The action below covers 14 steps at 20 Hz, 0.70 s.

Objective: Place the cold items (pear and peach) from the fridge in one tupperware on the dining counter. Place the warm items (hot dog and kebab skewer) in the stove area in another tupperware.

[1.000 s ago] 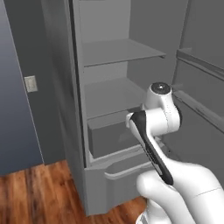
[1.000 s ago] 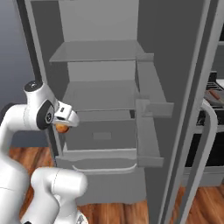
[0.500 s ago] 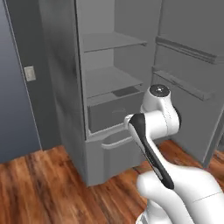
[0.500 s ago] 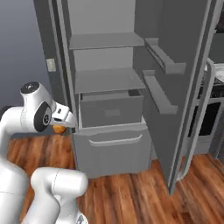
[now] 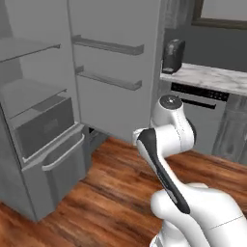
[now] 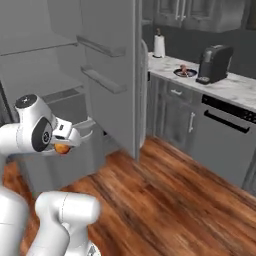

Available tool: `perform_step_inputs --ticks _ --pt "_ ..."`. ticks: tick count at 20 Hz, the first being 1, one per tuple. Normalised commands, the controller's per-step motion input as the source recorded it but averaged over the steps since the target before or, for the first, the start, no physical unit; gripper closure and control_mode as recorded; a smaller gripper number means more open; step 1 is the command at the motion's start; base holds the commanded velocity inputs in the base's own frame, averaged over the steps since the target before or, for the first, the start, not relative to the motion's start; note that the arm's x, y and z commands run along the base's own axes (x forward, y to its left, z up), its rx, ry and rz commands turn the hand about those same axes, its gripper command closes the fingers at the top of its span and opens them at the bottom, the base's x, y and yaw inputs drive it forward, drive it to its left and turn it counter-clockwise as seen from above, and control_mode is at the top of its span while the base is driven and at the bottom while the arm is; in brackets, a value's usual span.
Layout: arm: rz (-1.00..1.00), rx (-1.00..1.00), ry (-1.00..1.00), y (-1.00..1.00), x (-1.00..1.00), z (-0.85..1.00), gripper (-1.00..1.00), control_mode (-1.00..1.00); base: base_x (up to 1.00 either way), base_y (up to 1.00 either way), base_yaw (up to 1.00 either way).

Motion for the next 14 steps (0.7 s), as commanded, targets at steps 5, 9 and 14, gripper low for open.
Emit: perform_step_inputs --ticks 5,9,14 --pt "0.00 0.00 0.00 0.00 0.00 0.00 1.00 1.00 -0.66 0.03 -0.87" --pt "0.00 0.00 0.00 0.00 0.00 0.00 1.00 1.00 -0.24 0.00 -0.93" --pt "0.00 0.00 0.00 0.00 0.00 0.00 1.00 1.00 -0.48 -0.13 -0.76"
